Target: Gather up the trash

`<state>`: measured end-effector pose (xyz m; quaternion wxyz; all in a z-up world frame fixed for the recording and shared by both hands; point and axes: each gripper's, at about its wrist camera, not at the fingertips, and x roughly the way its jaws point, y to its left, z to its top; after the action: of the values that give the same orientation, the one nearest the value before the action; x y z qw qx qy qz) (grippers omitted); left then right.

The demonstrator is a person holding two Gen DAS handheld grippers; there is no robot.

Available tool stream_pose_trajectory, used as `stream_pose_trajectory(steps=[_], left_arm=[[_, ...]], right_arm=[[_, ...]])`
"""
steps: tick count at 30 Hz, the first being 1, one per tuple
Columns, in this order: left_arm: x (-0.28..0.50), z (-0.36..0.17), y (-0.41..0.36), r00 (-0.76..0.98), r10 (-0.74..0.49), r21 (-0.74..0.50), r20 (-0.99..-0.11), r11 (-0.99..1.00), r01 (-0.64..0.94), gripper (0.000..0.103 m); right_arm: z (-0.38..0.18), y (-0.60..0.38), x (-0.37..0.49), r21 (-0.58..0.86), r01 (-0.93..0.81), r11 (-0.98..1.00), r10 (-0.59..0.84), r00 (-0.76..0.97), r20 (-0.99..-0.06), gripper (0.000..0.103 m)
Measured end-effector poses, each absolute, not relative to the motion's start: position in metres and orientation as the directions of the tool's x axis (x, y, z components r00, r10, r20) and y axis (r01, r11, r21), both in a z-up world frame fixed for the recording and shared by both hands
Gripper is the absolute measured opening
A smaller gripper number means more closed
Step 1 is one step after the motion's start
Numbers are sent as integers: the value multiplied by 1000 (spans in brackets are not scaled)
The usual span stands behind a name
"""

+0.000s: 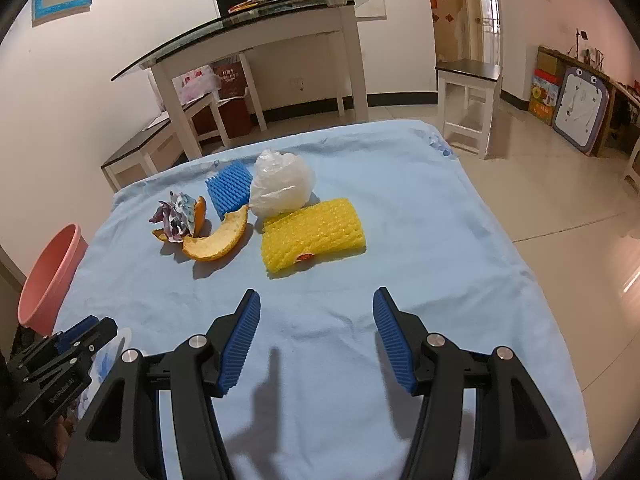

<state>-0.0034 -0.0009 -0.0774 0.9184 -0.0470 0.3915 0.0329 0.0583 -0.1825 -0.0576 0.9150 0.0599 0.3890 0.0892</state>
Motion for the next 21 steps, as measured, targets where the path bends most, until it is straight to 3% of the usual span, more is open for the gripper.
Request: stream_pose_trajectory(steps=[21], left_arm=[[-8,-75,6,675,158,12,-721,976,-216,36]], right_arm=[[-44,-180,38,206,-210,956,294,719,-630,58]])
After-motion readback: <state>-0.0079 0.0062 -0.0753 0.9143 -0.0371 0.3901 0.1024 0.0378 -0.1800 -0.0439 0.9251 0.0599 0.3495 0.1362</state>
